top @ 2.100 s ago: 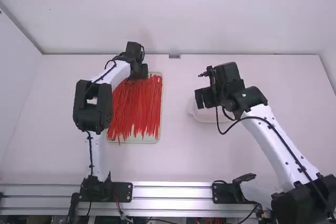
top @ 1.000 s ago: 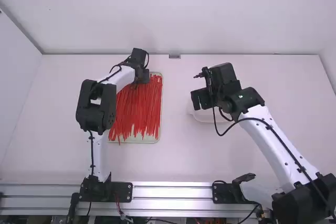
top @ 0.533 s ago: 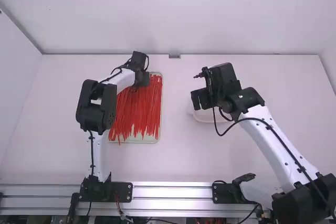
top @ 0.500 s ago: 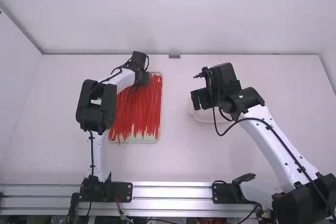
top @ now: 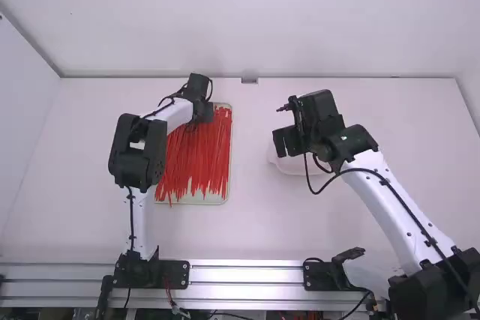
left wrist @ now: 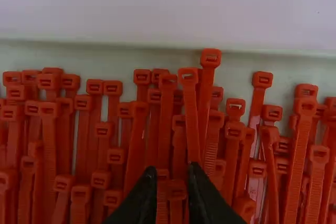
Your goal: Fasten the cable tie
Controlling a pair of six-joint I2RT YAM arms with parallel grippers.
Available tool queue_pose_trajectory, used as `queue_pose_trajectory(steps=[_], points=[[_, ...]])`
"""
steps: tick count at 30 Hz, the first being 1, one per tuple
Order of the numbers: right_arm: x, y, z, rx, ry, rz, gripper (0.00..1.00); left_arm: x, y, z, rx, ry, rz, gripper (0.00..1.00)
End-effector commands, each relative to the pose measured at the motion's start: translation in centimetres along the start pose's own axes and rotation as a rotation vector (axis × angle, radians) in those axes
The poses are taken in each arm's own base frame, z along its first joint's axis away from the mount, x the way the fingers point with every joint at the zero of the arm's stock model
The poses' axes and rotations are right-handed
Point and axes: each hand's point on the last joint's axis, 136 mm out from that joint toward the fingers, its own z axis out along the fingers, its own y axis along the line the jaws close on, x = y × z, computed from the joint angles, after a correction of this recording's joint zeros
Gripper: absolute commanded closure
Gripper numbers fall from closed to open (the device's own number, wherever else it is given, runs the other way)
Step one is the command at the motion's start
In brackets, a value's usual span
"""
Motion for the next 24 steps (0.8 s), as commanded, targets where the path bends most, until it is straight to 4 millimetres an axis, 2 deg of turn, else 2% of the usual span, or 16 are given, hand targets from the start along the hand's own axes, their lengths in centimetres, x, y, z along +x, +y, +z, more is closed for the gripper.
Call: queue_pose_trajectory(steps=[1,9,19,24], points=[[0.4,0.1,0.3,-0.002,0.017,-0.001,0.01,1.4,0.8,1.1,-0.017,0.028,-0.014,0.83],[0.4,0.1,0.3,-0.001,0.016,0.0,0.01,2.2,0.8,1.6,-0.012,0.034,-0.013,0.86],[0.4,0.1,0.3,-0.001,0.016,-0.001,0.01,1.9,1.1,1.5,-0.029,0.024,-0.043,0.92],[0.4,0.0,0.3,0.0,0.016,0.002,0.01,1.1,1.4,1.4,-0.049,-0.013,-0.068,0.93]])
